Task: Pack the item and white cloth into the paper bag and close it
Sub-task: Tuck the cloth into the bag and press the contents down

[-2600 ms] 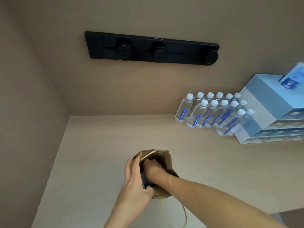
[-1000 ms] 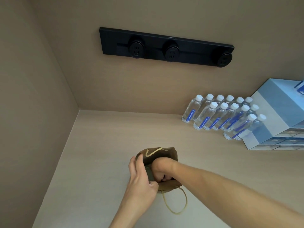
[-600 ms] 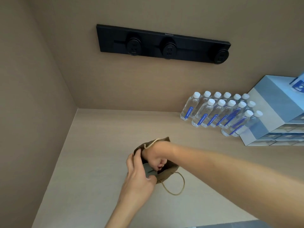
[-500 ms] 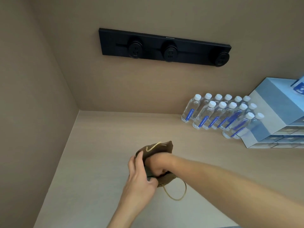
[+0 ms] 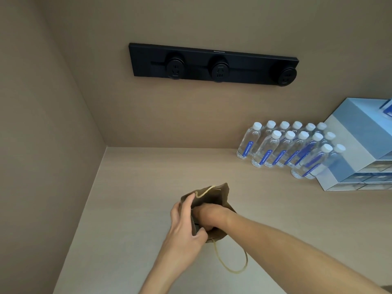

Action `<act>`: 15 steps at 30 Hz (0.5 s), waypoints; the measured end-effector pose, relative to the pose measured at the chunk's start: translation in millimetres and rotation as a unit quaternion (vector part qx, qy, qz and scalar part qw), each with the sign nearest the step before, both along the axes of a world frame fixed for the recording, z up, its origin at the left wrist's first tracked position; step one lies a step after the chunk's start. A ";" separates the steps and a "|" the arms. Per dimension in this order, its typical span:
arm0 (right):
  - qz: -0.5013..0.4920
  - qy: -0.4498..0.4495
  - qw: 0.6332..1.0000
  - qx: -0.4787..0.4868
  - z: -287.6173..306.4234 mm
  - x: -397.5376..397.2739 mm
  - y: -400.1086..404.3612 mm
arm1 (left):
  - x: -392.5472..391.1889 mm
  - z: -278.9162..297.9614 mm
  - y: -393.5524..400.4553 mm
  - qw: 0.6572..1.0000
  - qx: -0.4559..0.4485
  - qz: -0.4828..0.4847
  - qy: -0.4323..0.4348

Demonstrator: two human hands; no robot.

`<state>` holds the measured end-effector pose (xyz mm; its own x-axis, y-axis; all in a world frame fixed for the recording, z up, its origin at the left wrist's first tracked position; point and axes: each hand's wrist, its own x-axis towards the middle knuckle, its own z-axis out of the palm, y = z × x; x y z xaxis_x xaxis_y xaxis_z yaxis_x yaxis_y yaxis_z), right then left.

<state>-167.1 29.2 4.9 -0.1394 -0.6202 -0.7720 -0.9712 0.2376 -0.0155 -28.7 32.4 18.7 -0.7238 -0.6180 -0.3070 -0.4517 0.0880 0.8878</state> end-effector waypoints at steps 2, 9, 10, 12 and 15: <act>-0.014 -0.001 1.000 -0.009 -3.3 -2.2 1.7 | -1.5 1.2 0.1 1.000 -0.006 -0.005 0.007; -0.018 0.019 1.000 -0.006 5.3 -1.5 1.6 | -2.9 -0.2 -1.2 0.999 -0.008 -0.005 0.036; -0.018 0.012 1.000 -0.011 13.0 -1.0 0.4 | -2.6 -0.2 -1.4 0.999 -0.010 -0.006 0.043; -0.019 -0.008 0.999 -0.033 34.1 -1.6 -0.1 | -1.4 0.7 -2.4 0.999 -0.012 -0.006 0.053; -0.105 -0.128 0.979 -0.119 73.2 -13.7 14.7 | 2.0 3.7 -5.9 0.999 -0.009 -0.005 0.051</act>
<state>-180.9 43.8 78.1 -0.1043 -0.7656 -0.6348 -0.8589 0.3912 -0.3307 -26.7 26.5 22.5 -0.7576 -0.6147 -0.2194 -0.3573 0.1093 0.9276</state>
